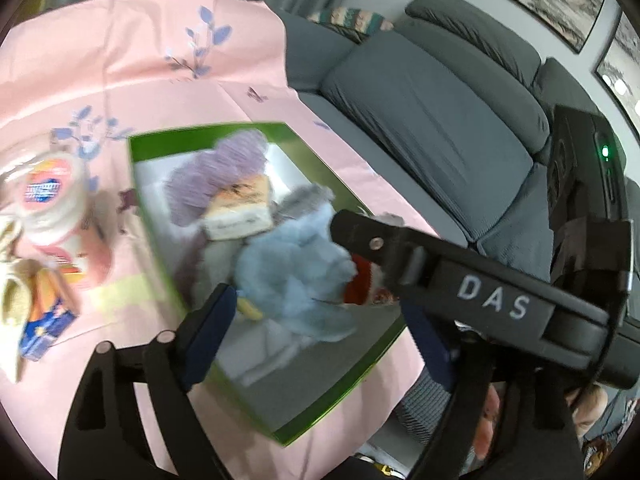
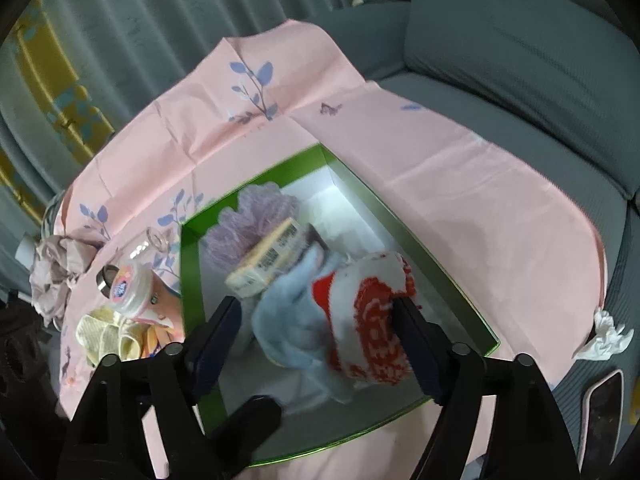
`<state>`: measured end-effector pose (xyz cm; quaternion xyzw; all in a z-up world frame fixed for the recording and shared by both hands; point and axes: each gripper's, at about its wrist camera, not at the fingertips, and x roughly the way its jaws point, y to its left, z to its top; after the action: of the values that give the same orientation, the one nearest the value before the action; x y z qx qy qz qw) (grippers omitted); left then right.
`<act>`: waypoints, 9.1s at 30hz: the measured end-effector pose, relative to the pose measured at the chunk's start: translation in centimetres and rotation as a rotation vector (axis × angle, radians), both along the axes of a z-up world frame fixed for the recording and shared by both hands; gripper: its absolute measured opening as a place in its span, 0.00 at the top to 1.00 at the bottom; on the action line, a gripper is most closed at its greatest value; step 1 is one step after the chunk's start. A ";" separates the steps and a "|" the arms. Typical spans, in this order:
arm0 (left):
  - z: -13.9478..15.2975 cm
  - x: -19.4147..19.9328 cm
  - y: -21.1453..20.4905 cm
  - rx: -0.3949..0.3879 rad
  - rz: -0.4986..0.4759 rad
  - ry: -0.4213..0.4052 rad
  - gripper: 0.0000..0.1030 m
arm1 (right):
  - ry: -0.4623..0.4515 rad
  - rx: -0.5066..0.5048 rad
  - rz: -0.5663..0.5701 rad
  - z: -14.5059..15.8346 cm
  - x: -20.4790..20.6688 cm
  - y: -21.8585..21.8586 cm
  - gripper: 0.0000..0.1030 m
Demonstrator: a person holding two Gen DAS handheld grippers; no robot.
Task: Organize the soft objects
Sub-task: 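Move the right gripper back over the pile of items, then grasp the yellow-and-white fluffy towel with the right gripper and lift, then carry the fluffy towel into the green box and open the right gripper, then move the right gripper back to the blue tissue pack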
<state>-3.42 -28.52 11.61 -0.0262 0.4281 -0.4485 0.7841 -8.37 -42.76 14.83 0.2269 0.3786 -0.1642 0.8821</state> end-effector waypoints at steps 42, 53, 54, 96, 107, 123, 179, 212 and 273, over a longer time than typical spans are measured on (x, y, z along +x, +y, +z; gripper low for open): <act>-7.6 4.5 33.5 0.120 0.810 0.063 0.14 | 0.104 -0.028 0.577 -1.9 10.7 25.9 0.15; -7.4 4.7 36.4 0.069 0.894 0.100 0.14 | 0.270 -0.045 0.620 -4.9 20.8 35.7 0.15; -7.3 4.6 36.4 0.065 0.892 0.099 0.14 | 0.274 -0.042 0.622 -5.2 21.2 36.0 0.16; -6.8 4.4 35.8 -0.021 0.677 0.168 0.15 | 0.290 0.109 0.719 -8.8 11.7 29.5 0.93; -9.5 3.8 29.1 0.063 0.489 0.193 0.49 | 0.272 0.084 0.689 -7.8 10.2 27.7 0.30; -9.6 3.6 27.1 0.090 0.472 0.126 0.73 | 0.343 0.351 0.768 -12.0 10.9 28.5 0.44; 1.6 3.6 -2.8 0.042 0.017 -0.259 0.77 | -0.233 0.289 0.194 -0.2 3.2 -1.0 0.58; -0.8 5.7 -2.7 0.144 0.112 -0.078 0.20 | -0.192 0.257 0.026 -2.1 2.9 -3.2 0.44; -7.7 4.9 34.2 0.139 0.863 0.050 0.03 | 0.262 -0.008 0.554 -10.0 11.5 25.2 0.24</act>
<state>1.49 5.71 3.88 -0.1605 0.4260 -0.0491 0.8890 3.17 -17.52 4.82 0.0883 0.5360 0.0532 0.8379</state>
